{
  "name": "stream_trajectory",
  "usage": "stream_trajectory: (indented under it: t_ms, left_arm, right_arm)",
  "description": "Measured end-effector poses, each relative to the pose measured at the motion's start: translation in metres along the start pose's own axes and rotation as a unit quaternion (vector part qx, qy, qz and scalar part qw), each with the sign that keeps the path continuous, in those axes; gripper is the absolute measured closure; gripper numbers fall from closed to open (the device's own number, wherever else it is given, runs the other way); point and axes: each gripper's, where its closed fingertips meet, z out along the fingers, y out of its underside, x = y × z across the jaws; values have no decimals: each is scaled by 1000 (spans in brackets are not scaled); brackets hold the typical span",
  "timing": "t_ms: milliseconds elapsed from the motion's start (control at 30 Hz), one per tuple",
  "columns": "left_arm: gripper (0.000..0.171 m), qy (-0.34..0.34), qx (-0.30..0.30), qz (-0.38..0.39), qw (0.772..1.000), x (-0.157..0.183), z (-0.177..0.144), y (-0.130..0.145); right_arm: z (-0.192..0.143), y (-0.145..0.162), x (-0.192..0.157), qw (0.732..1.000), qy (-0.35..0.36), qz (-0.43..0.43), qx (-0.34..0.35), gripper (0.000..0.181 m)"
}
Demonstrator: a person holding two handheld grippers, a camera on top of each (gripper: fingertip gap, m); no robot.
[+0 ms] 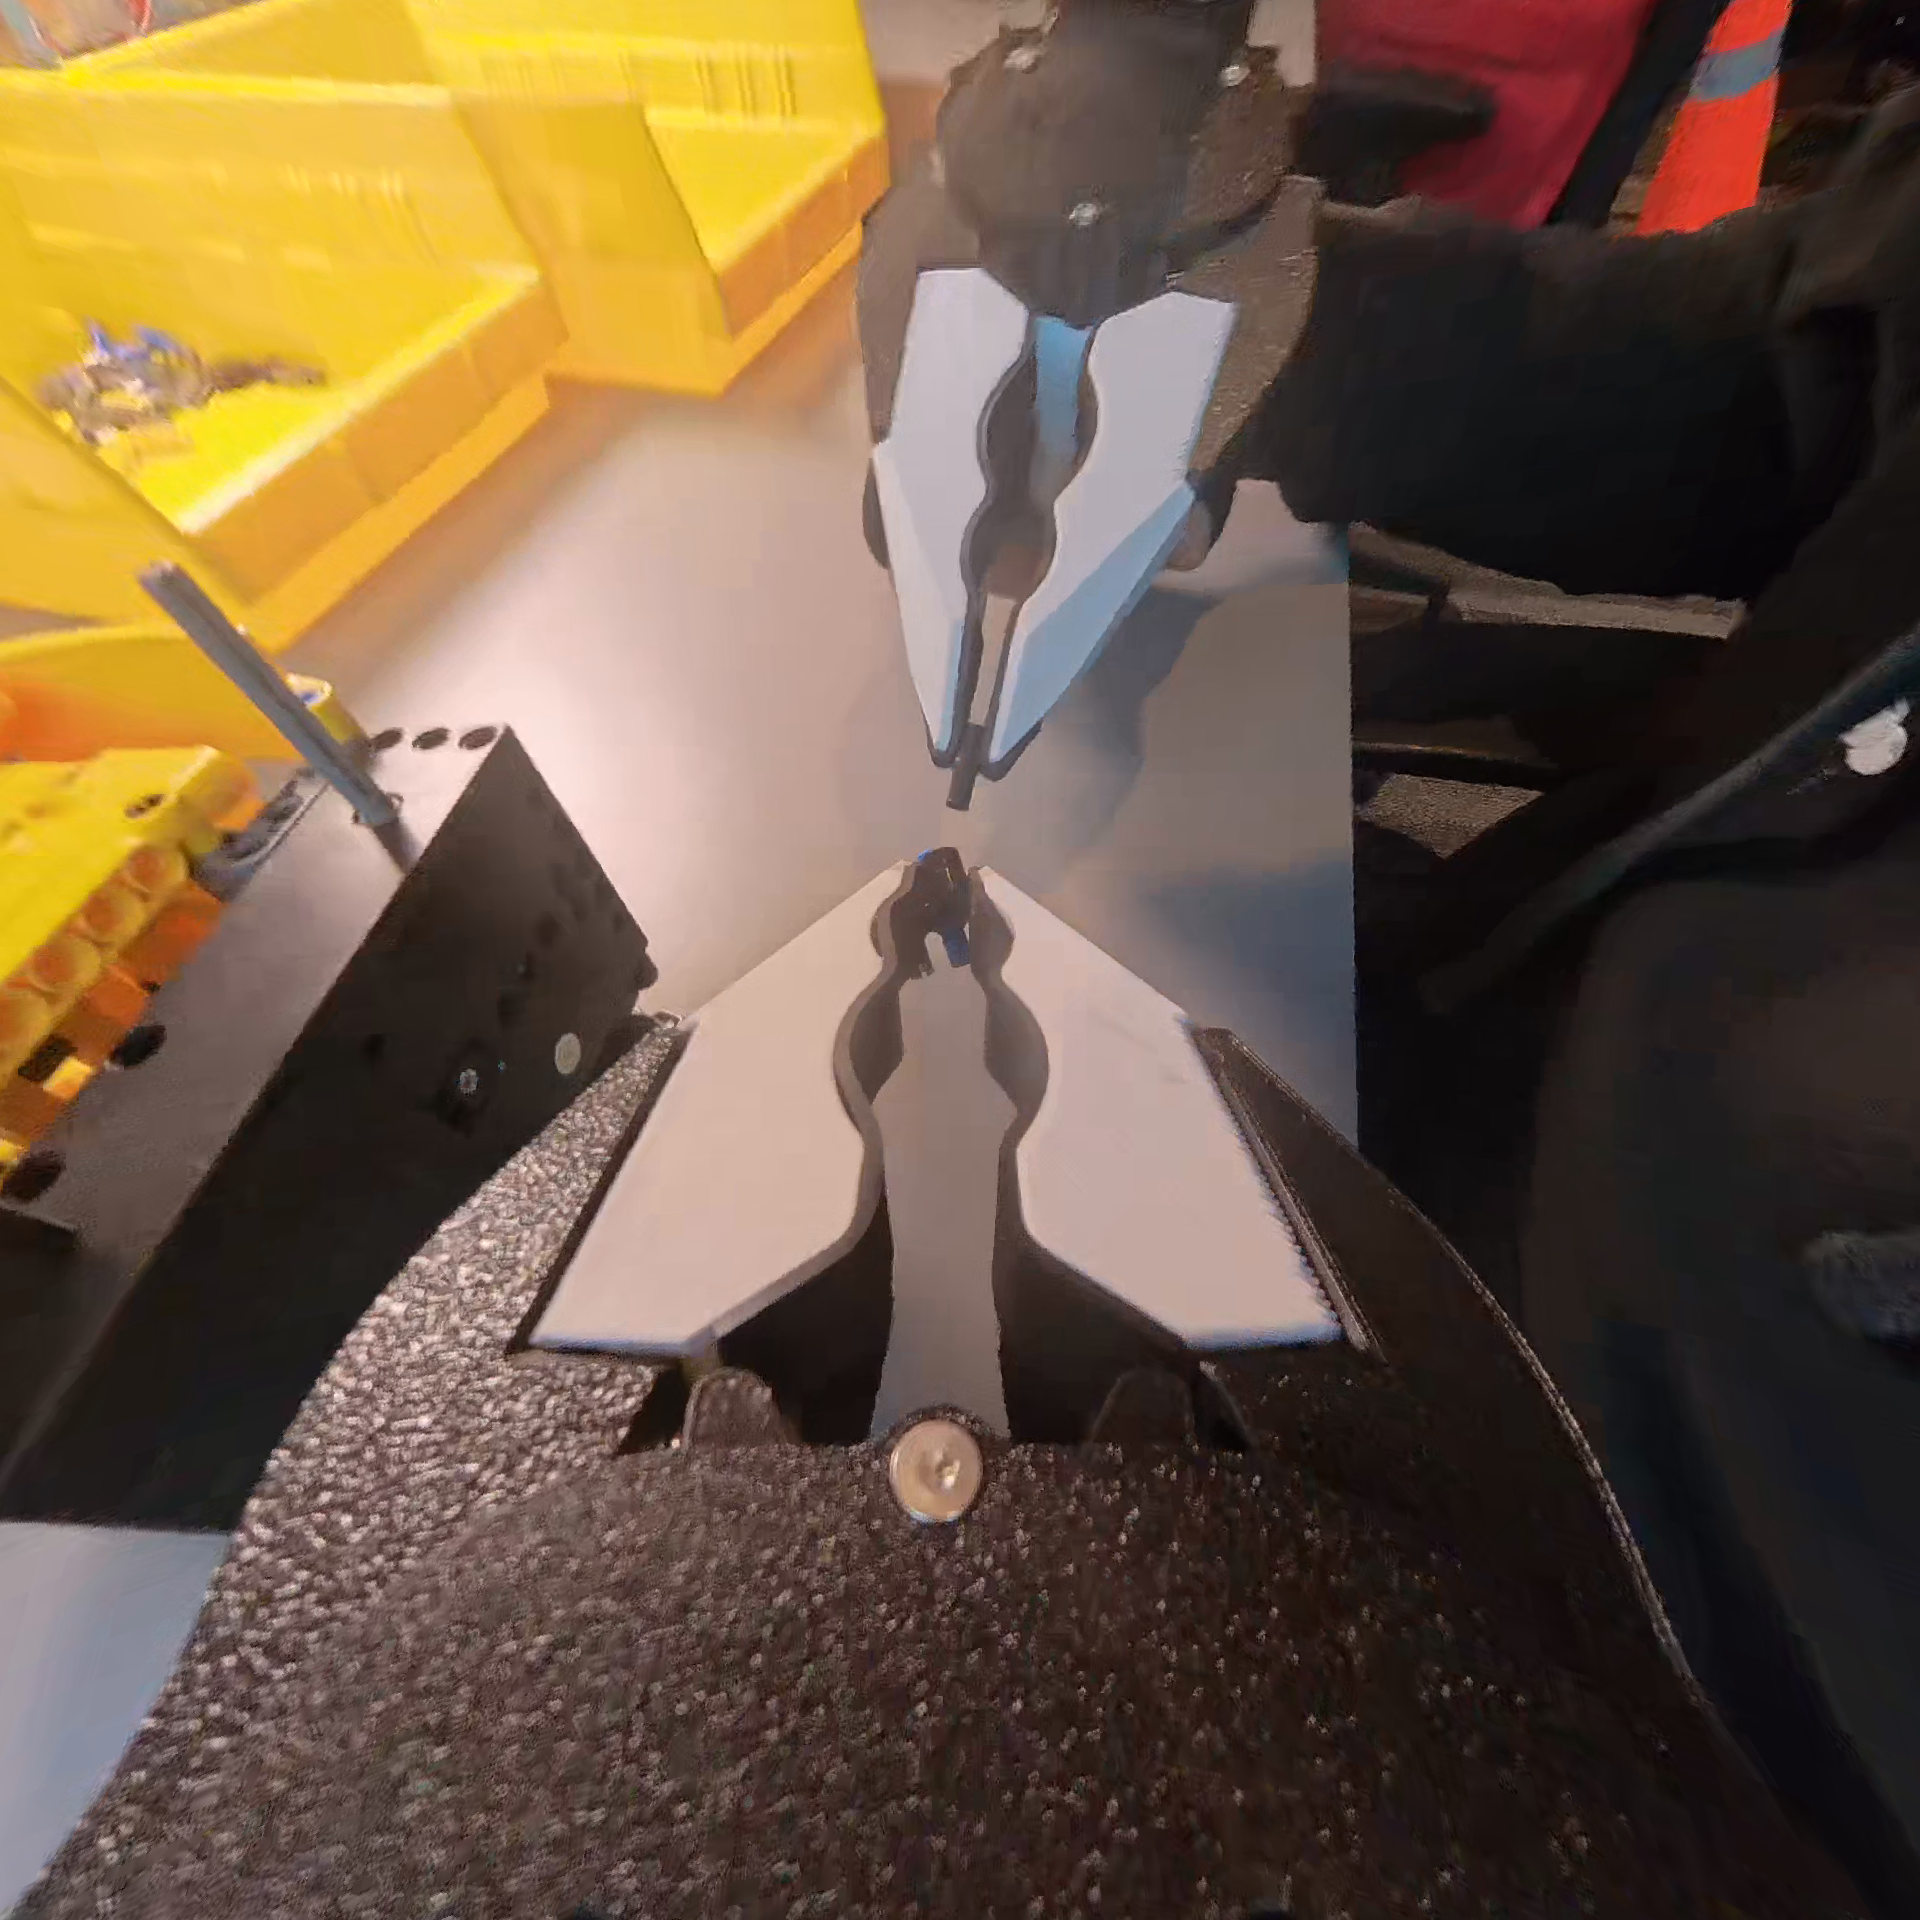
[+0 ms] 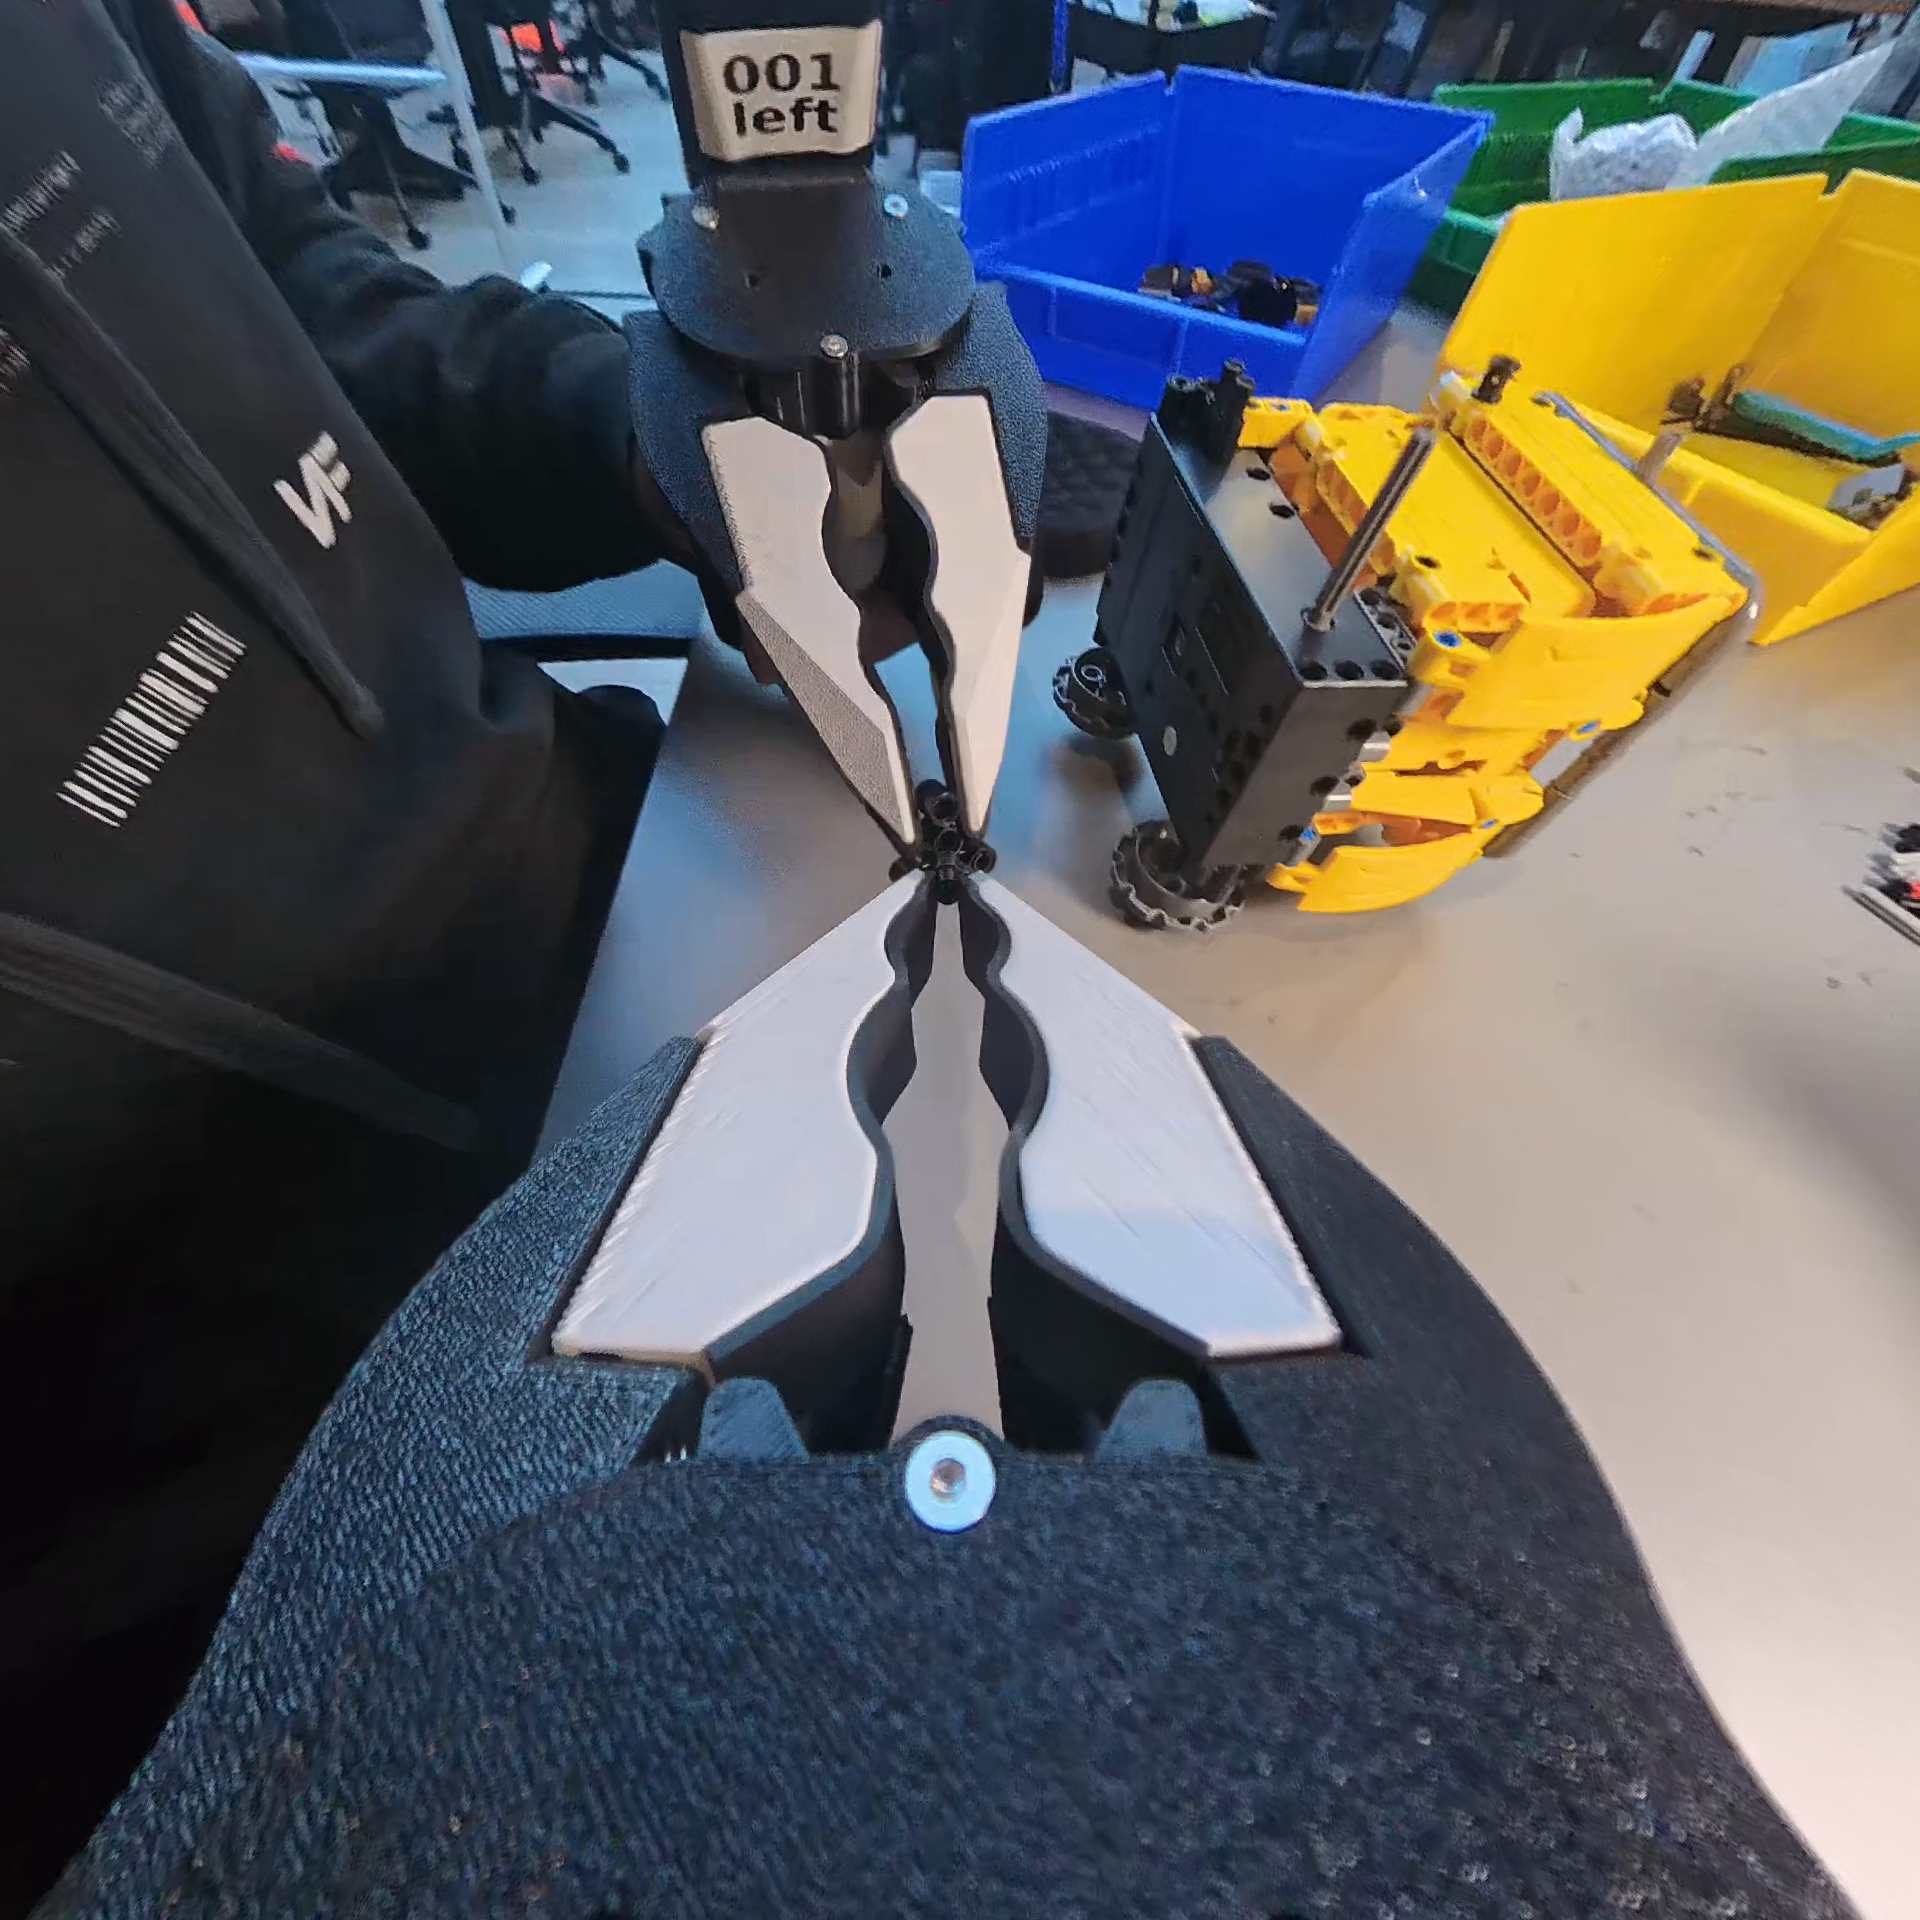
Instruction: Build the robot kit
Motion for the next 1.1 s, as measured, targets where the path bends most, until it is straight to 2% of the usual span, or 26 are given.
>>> stream_trajectory:
  t_ms: [267, 467, 633, 800, 1000, 1100]
  left_arm:
    - [167, 11, 48, 70, 996, 11, -9, -16]
    - [167, 13, 78, 71, 994, 13, -14, -23]
    - [167, 9, 104, 62, 993, 13, -19, -29]
    - [168, 10, 119, 72, 990, 15, -23, -34]
    - [168, 4, 91, 102, 991, 14, -23, -29]
    - [168, 27, 105, 86, 990, 20, -23, -32]
  right_arm:
    - [5, -13, -10, 1000, -29, -5, 9, 177]
    - [4, -23, -14, 998, -52, 14, 34, 177]
    - [4, -29, -14, 998, -45, 20, 51, 177]
    - [4, -34, -17, 998, -46, 10, 39, 178]
    - [8, -28, -16, 998, -21, -49, -35, 178]
    - [12, -32, -23, 997, -33, -61, -39, 178]
